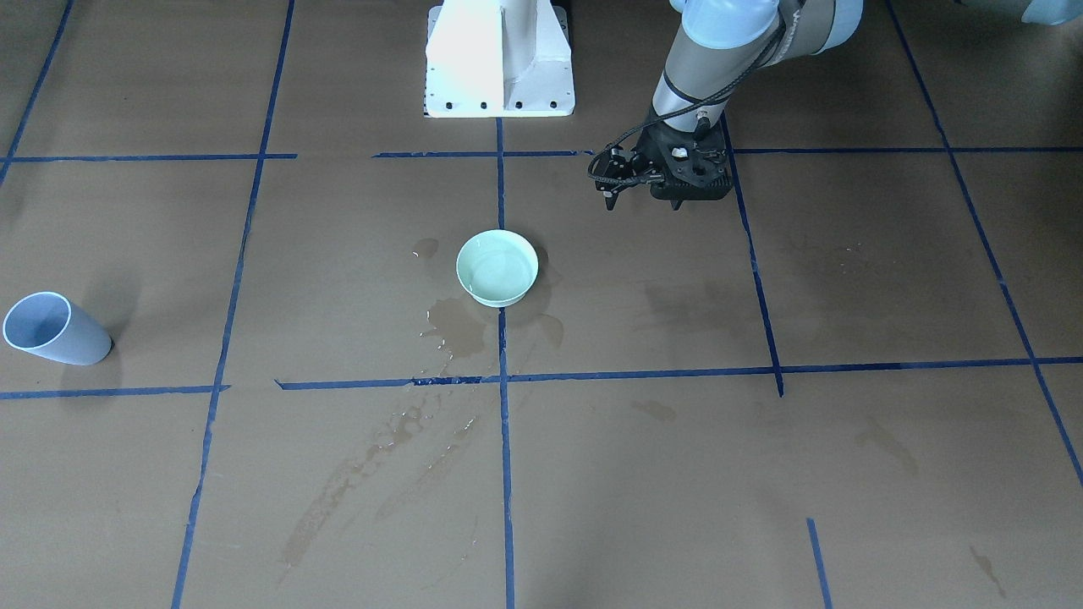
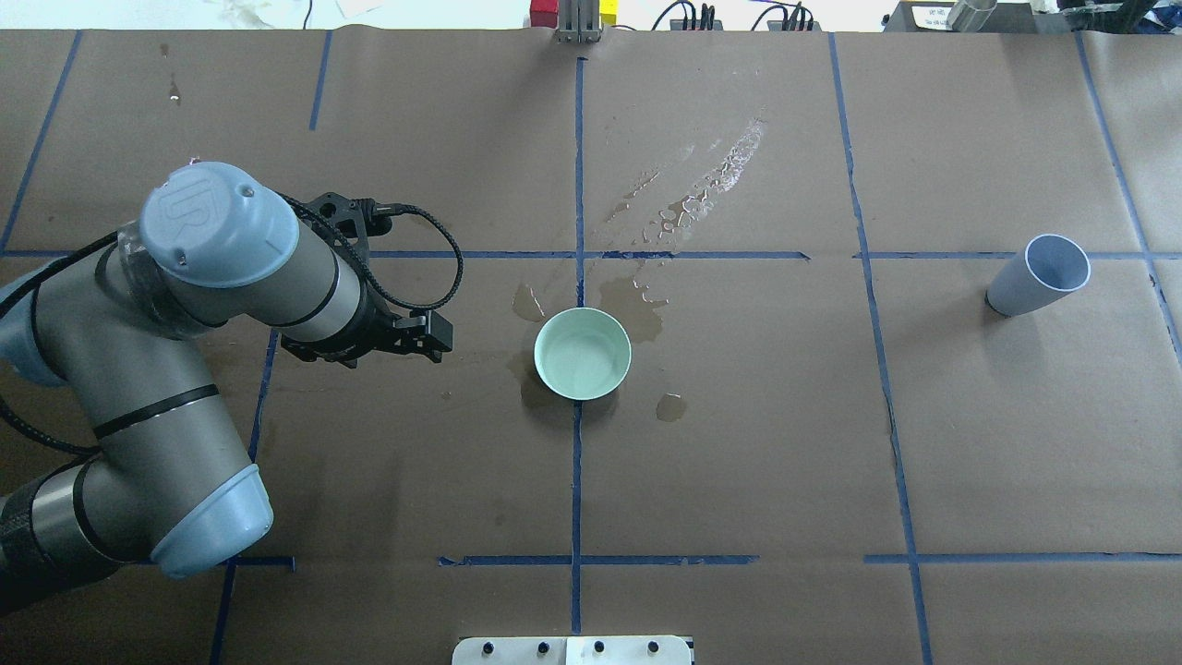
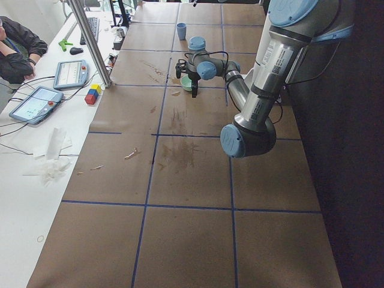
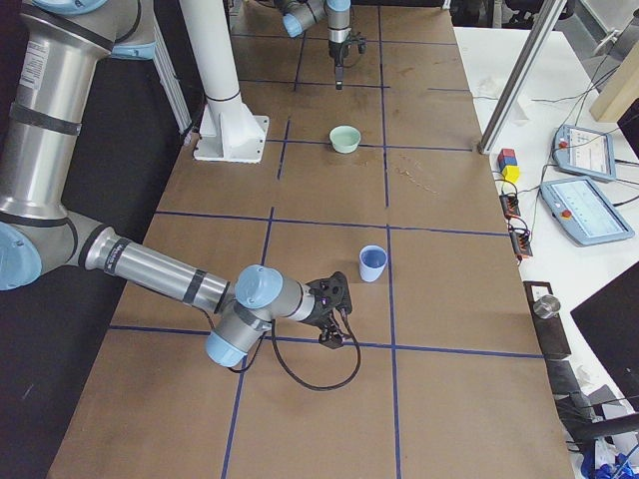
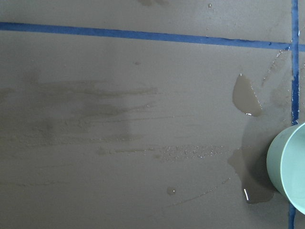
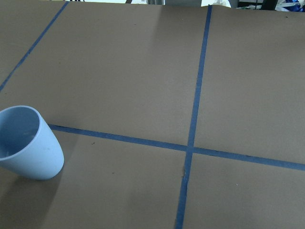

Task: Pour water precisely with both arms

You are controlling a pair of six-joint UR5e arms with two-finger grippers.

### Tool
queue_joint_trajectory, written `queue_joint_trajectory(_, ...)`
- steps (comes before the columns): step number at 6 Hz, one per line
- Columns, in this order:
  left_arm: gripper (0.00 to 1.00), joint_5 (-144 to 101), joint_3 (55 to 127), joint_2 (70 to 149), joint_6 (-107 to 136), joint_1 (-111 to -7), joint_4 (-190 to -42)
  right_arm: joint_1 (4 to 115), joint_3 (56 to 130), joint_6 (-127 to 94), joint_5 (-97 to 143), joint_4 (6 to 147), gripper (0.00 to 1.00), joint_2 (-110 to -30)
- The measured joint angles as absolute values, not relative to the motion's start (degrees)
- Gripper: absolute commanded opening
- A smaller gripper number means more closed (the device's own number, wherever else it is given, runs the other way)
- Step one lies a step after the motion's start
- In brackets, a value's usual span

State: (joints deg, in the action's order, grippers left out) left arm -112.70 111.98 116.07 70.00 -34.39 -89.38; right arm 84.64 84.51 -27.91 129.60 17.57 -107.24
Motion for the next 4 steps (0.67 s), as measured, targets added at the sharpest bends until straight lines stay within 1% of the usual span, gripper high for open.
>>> queue_joint_trajectory(2,1.00,-112.7,111.9,116.4,70.2,-34.2,-89.4,88.5,85.7,-19.2,135.6,33.1,1.00,-105.6)
queue_joint_trajectory(3,1.00,-112.7,111.9,116.4,70.2,-34.2,-89.4,88.9,87.9,-13.2,136.3,43.8,1.00,-104.8)
queue_joint_trajectory(4,1.00,-112.7,111.7,116.7,70.4,-34.2,-89.4,90.3,91.9,-4.9,136.5,56.5,1.00,-104.4)
